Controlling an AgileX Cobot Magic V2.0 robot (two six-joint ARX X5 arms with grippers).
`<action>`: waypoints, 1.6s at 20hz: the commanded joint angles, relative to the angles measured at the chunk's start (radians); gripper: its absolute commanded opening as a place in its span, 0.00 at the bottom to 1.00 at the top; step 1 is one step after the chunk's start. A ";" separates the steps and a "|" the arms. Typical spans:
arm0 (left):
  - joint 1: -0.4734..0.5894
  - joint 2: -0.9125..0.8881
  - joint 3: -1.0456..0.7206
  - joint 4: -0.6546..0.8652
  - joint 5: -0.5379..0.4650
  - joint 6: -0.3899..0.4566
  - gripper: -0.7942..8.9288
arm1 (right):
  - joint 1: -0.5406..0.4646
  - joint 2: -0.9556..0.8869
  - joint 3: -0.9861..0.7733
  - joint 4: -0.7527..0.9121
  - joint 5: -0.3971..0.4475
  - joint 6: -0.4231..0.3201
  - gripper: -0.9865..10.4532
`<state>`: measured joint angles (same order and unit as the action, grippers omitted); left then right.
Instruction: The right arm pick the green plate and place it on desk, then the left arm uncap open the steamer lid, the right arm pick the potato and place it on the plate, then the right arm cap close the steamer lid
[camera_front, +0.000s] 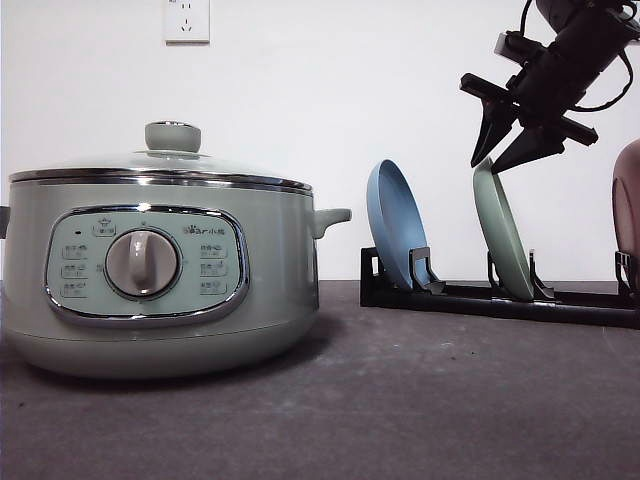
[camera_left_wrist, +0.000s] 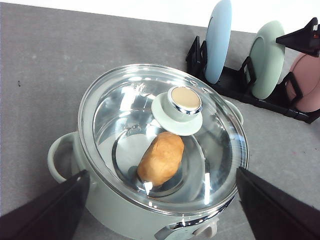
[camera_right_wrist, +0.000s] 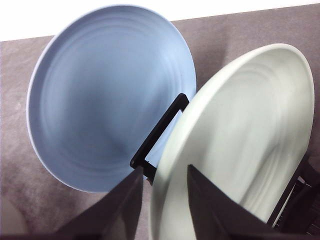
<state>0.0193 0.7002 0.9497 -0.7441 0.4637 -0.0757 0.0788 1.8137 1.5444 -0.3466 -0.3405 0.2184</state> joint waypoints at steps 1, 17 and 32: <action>-0.001 0.005 0.022 0.011 0.004 0.012 0.56 | 0.004 0.026 0.027 0.009 0.001 0.023 0.16; -0.001 0.005 0.022 0.011 0.004 0.012 0.56 | 0.015 -0.031 0.043 0.074 -0.080 0.063 0.10; -0.001 0.005 0.022 0.032 0.004 0.012 0.56 | 0.148 -0.266 0.203 -0.264 -0.085 -0.116 0.10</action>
<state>0.0193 0.7002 0.9497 -0.7227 0.4637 -0.0757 0.2230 1.5471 1.7145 -0.6174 -0.4263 0.1608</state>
